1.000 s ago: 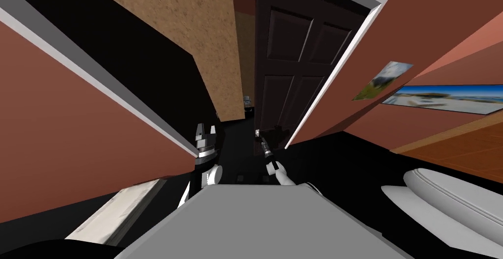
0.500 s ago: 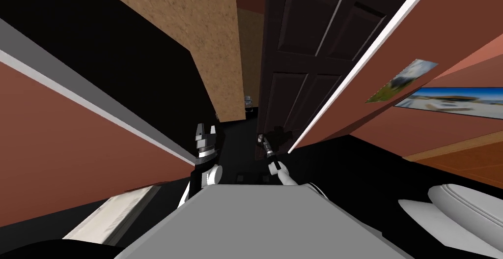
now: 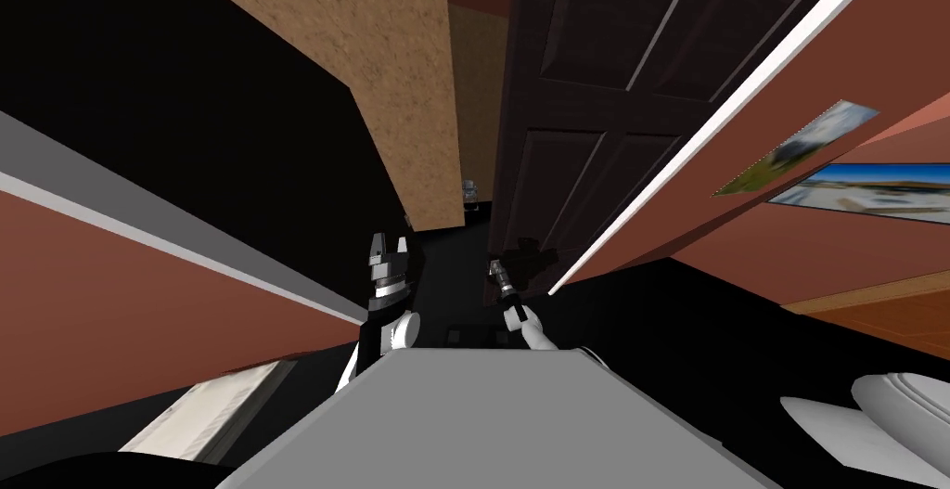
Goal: Push the door open
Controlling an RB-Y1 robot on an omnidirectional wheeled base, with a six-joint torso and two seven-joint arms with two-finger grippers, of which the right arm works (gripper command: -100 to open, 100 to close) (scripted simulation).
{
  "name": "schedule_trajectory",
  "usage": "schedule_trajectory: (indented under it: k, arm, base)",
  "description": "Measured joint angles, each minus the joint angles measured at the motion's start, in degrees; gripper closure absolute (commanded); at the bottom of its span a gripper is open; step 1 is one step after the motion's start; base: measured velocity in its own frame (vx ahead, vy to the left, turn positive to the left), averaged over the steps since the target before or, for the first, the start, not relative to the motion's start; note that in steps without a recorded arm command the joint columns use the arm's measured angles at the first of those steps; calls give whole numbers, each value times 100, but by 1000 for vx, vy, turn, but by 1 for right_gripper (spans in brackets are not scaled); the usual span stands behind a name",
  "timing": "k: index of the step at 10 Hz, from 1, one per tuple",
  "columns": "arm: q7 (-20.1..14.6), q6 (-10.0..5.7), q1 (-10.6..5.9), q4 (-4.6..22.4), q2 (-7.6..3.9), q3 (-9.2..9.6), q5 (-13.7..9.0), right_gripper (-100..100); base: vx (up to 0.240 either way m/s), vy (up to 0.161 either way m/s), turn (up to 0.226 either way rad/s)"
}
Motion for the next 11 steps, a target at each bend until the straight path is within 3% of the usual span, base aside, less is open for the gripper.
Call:
schedule_trajectory:
  k: [5,6,7,9,10,11]
  arm:
    - [0,10,3,10,-2,1,1,100]
    - [-8,114,153,-185,-33,21,13,100]
    - [14,72,83,-32,-35,-15,-11,100]
    - [49,129,120,-122,-84,-61,-40,100]
    - [72,66,20,31,-142,-137,-87,100]
    - [59,216,284,-449,-225,-139,-82,-100]
  base:
    - [16,8,-1]
    - [123,50,-34]
    - [141,33,-16]
    - [193,66,-58]
    - [226,95,-80]
    - [2,54,-48]
